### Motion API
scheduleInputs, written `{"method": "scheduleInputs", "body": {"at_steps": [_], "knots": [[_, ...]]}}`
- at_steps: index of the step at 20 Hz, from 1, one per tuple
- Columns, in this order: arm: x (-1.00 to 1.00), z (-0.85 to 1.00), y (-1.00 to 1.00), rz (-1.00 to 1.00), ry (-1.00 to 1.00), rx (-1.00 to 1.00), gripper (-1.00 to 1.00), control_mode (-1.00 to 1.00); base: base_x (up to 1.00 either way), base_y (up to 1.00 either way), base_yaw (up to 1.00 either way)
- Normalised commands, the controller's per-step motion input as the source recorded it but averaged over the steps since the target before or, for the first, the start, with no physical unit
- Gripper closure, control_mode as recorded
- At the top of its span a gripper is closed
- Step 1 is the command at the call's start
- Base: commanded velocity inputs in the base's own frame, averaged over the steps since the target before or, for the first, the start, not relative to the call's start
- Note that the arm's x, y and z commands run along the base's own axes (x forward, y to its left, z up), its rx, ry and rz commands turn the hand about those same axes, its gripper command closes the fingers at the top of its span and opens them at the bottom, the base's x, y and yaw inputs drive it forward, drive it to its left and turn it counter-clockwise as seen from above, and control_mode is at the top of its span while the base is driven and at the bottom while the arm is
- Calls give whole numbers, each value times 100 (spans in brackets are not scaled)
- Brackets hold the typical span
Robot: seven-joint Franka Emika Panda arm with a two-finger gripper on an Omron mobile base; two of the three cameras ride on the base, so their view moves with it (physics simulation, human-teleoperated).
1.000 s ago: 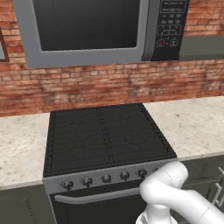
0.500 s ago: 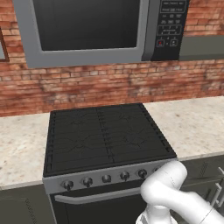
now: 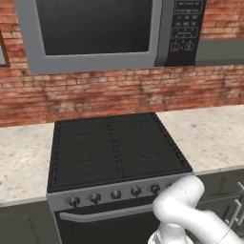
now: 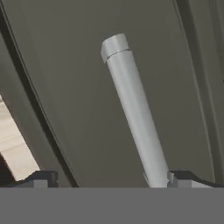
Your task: Take the pizza cutter from the drawer on the right and place it on the dining counter for cutting.
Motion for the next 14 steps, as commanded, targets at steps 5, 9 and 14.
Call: {"method": "scheduleInputs", "body": {"at_steps": [5, 9, 14], "knots": [[10, -8, 0, -17, -4, -6, -100, -100, 0, 0, 0], [24, -4, 2, -13, -4, -7, -100, -100, 0, 0, 0], [6, -19, 5, -11, 0, -11, -100, -100, 0, 0, 0]]}}
